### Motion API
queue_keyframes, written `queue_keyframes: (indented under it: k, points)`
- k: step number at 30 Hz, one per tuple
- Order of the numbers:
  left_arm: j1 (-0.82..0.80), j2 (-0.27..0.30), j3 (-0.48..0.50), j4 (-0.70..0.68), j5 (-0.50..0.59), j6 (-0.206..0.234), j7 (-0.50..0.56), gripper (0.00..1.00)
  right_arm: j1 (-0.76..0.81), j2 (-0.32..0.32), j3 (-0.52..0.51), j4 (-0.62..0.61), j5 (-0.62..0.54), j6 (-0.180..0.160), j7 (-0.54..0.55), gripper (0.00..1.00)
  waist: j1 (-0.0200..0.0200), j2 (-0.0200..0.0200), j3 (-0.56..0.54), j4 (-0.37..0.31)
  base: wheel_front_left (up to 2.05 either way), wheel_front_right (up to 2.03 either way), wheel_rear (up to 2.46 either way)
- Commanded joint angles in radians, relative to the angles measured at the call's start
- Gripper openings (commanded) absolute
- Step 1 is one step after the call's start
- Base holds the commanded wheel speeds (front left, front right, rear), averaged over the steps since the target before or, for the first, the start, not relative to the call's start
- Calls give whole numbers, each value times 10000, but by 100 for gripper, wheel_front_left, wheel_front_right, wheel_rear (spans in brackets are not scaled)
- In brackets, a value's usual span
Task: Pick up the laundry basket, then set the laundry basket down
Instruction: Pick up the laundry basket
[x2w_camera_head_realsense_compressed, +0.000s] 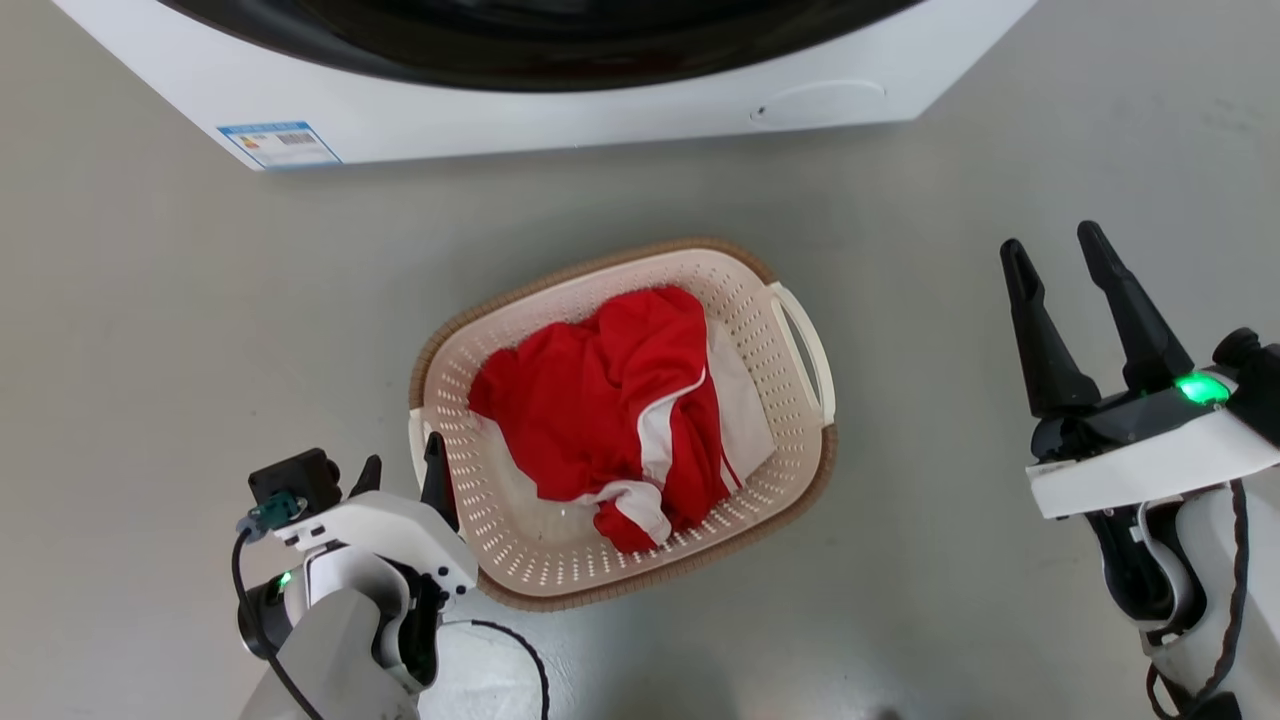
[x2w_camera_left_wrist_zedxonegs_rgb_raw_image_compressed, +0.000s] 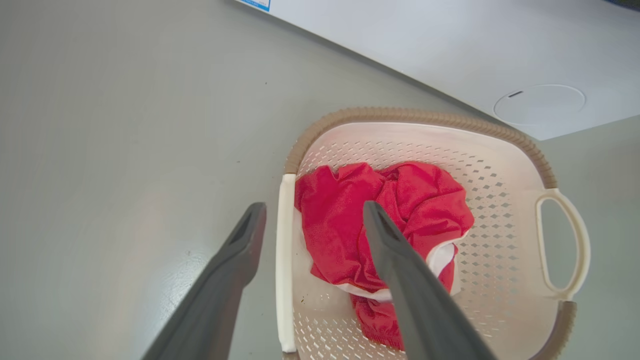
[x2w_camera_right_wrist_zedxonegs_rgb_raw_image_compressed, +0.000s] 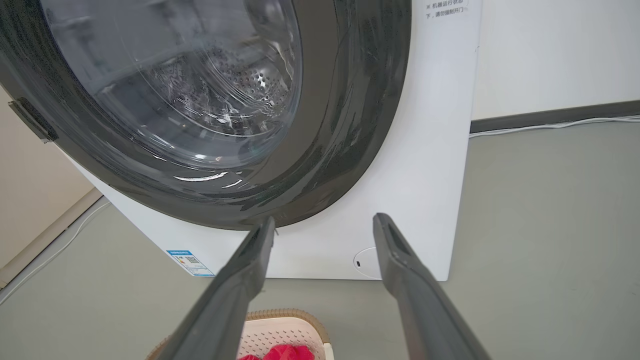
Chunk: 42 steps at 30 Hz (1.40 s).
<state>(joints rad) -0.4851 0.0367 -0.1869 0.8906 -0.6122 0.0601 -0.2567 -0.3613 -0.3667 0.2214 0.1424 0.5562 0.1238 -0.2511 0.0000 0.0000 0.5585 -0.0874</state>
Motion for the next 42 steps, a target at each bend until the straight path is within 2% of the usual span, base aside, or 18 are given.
queue_keyframes:
  k: [1, 9, 16, 29, 30, 31, 33, 34, 35, 36, 38, 39, 40, 42]
  points:
    - [-235, 135, 164, 149, -171, -77, -51, 100, 7, -210, 140, -251, 101, 69, -107, 100, 0, 0, 264, -120, 0, 0, 0]
    - [-1160, 135, -316, 1487, -900, 26, -51, 100, -181, -345, 81, -374, 179, 69, -107, 100, 0, 0, 1045, -243, 0, 0, 0]
    - [-1796, 135, -539, 2291, -1477, 333, -51, 100, -398, -401, 110, -490, 218, 69, -107, 100, 0, 0, 1615, -304, 0, 0, 0]
    - [-2372, 135, -1417, 3297, -2468, 220, -51, 100, -557, -476, 172, -522, 264, 69, -107, 100, 0, 0, 2167, -312, 0, 0, 0]
    - [-2405, 135, -1481, 3348, -2512, 232, -51, 92, -566, -469, 187, -518, 264, 69, -107, 100, 0, 0, 2174, -319, 0, 0, 0]
    - [-2405, 135, -1481, 3348, -2512, 232, -51, 92, -566, -469, 187, -518, 264, 69, -107, 100, 0, 0, 2174, -319, 0, 0, 0]
    - [-2463, 135, -1595, 3414, -2551, 274, -51, 78, -577, -466, 214, -519, 265, 69, -107, 100, 0, 0, 2184, -327, 0, 0, 0]
    - [-2484, 135, -1639, 3437, -2583, 275, -51, 71, -577, -467, 226, -522, 265, 69, -107, 100, 0, 0, 2194, -330, 0, 0, 0]
    - [-2504, 135, -1685, 3461, -2608, 276, -51, 56, -575, -471, 238, -522, 264, 69, -107, 100, 0, 0, 2204, -335, 0, 0, 0]
    - [-2526, 135, -1729, 3482, -2627, 282, -51, 46, -573, -481, 245, -519, 271, 69, -107, 100, 0, 0, 2217, -341, 0, 0, 0]
    - [-2573, 135, -1807, 3527, -2660, 306, -51, 38, -581, -504, 253, -502, 300, 69, -107, 100, 0, 0, 2245, -355, 0, 0, 0]
    - [-2598, 135, -1836, 3548, -2667, 325, -51, 29, -587, -510, 256, -498, 312, 69, -107, 100, 0, 0, 2260, -366, 0, 0, 0]
    - [-2622, 135, -1871, 3571, -2664, 343, -51, 0, -596, -514, 261, -496, 320, 69, -107, 100, 0, 0, 2275, -378, 0, 0, 0]
    - [-2653, 135, -1944, 3631, -2670, 344, -51, 0, -609, -512, 271, -483, 334, 69, -107, 100, 0, 0, 2294, -406, 0, 0, 0]
